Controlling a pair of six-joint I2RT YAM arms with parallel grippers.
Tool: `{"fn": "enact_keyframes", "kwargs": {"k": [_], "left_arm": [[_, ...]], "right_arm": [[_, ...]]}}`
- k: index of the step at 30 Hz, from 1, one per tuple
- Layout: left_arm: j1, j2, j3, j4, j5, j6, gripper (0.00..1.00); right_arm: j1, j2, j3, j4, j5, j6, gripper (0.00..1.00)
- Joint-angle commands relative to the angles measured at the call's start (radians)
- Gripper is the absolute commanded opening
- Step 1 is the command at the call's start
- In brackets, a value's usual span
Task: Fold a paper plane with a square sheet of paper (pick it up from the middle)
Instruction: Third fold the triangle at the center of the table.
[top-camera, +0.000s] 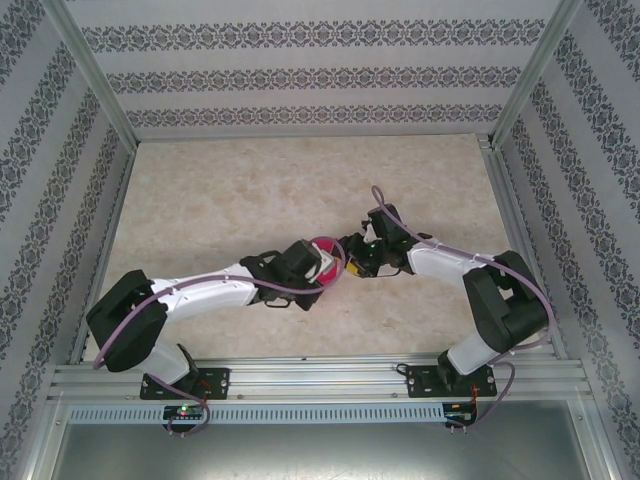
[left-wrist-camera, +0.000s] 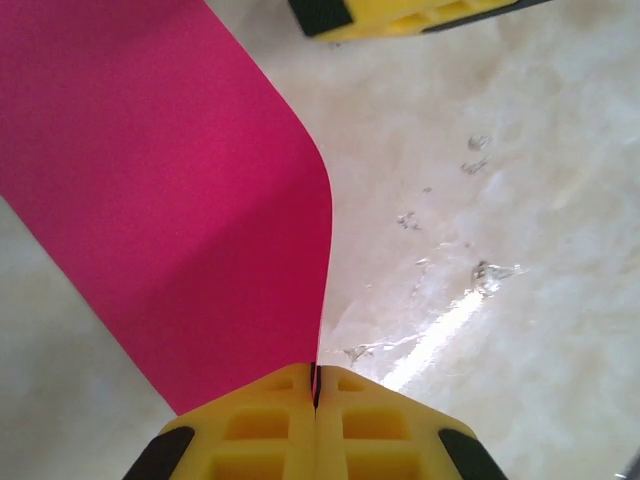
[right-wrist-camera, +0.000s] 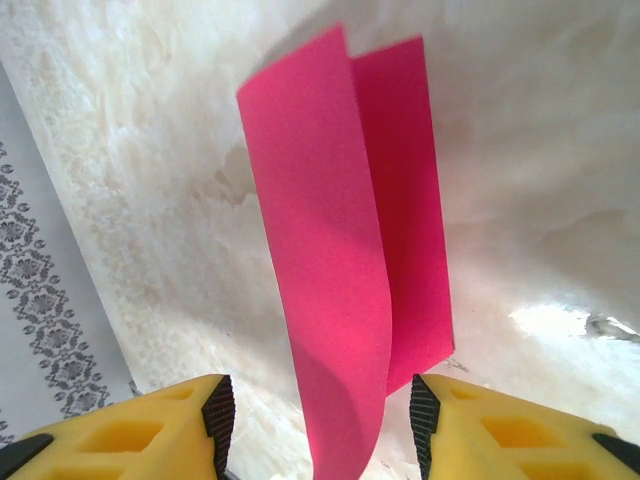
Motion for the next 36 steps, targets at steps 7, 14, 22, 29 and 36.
{"fn": "enact_keyframes", "kwargs": {"k": [7, 14, 22, 29, 36], "left_arm": [[0.147, 0.003, -0.037, 0.113, 0.403, -0.071, 0.07], [0.202, 0.063, -0.026, 0.106, 0.506, -0.072, 0.08], [0.221, 0.084, -0.029, 0.104, 0.507, -0.071, 0.08], [0.225, 0.083, -0.026, 0.117, 0.476, -0.076, 0.12], [0.228, 0.086, -0.019, 0.107, 0.439, -0.074, 0.14]], "right_arm": [[-0.001, -0.009, 0.132, -0.132, 0.023, -0.179, 0.34], [0.027, 0.148, 0.25, -0.177, -0.012, -0.25, 0.22], [0.067, 0.311, 0.382, -0.287, 0.027, -0.324, 0.18], [0.079, 0.348, 0.369, -0.284, 0.048, -0.323, 0.19], [0.081, 0.387, 0.377, -0.316, 0.069, -0.344, 0.19]]}}
